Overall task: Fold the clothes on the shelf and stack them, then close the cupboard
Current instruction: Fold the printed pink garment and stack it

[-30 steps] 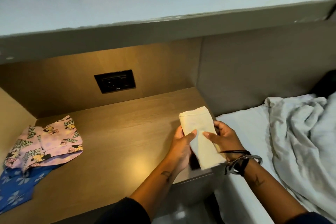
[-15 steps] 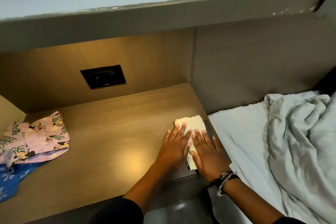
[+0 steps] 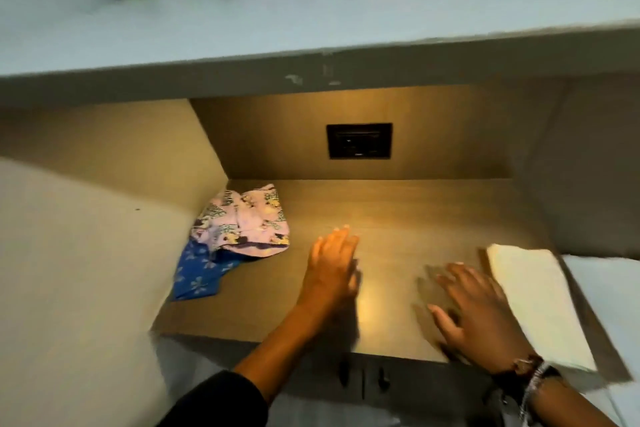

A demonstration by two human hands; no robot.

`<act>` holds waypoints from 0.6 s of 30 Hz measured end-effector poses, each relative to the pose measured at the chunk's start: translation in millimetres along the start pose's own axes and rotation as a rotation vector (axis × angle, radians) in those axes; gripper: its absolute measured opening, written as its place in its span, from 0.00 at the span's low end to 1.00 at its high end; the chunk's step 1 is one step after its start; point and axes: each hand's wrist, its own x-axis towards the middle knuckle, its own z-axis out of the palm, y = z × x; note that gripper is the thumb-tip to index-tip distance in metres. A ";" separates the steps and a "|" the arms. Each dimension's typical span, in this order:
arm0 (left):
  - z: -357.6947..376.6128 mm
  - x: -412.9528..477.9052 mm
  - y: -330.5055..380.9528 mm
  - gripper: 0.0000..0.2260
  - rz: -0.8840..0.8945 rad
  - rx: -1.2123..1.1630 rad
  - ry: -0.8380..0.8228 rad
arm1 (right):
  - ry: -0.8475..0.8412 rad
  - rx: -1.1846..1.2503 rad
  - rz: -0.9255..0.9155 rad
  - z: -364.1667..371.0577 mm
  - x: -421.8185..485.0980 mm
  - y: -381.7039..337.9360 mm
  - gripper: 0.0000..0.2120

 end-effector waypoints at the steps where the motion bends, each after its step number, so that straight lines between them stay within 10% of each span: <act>1: -18.2 -1.4 -29.9 0.27 -0.060 0.083 0.002 | -0.050 0.008 -0.059 7.6 15.9 -25.6 0.28; 7: -90.5 -10.5 -174.2 0.40 -0.311 0.447 -0.153 | -0.099 0.042 -0.299 64.7 134.0 -196.2 0.23; 18: -84.3 -7.8 -226.5 0.17 -0.207 0.213 0.068 | -0.036 -0.154 -0.243 123.0 195.4 -258.4 0.13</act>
